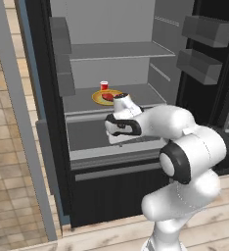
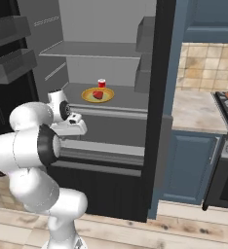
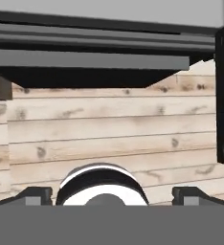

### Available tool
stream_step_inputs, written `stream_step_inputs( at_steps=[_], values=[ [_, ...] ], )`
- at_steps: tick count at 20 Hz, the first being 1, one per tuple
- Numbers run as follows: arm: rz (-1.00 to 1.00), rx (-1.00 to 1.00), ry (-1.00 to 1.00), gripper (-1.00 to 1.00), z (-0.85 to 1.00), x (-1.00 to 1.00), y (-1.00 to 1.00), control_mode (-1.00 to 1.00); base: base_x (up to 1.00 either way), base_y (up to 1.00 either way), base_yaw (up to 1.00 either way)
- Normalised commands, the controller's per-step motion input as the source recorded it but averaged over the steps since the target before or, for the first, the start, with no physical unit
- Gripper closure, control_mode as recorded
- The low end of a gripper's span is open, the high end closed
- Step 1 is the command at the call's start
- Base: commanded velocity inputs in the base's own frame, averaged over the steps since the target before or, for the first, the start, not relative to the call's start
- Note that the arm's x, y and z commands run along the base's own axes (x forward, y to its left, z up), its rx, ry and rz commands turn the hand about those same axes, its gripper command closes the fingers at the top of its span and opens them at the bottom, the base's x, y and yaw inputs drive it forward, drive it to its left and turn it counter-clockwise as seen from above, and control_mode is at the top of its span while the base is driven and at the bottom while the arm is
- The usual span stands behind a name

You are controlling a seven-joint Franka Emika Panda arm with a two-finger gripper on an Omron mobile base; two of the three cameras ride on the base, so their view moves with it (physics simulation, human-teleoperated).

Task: Retrieve the steak from the fridge and place it on the saucepan with marinade on the stove.

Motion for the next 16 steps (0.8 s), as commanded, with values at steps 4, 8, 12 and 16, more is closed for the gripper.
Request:
stream_step_inputs(
  at_steps=[4, 8, 12, 16],
  values=[
    [0.02, 0.00, -0.20, -1.00, 0.50, -0.97, -0.33, -1.00, 0.00, 0.00, 0.00],
    [-0.01, 0.00, -0.15, -1.00, 0.46, -0.66, -0.06, -1.00, 0.00, 0.00, 0.00],
    [0.00, 0.11, -0.27, -1.00, 0.34, -0.28, -0.14, -1.00, 0.00, 0.00, 0.00],
    [0.00, 0.14, -0.10, -1.00, 0.01, -0.11, -0.32, -1.00, 0.00, 0.00, 0.00]
  ],
)
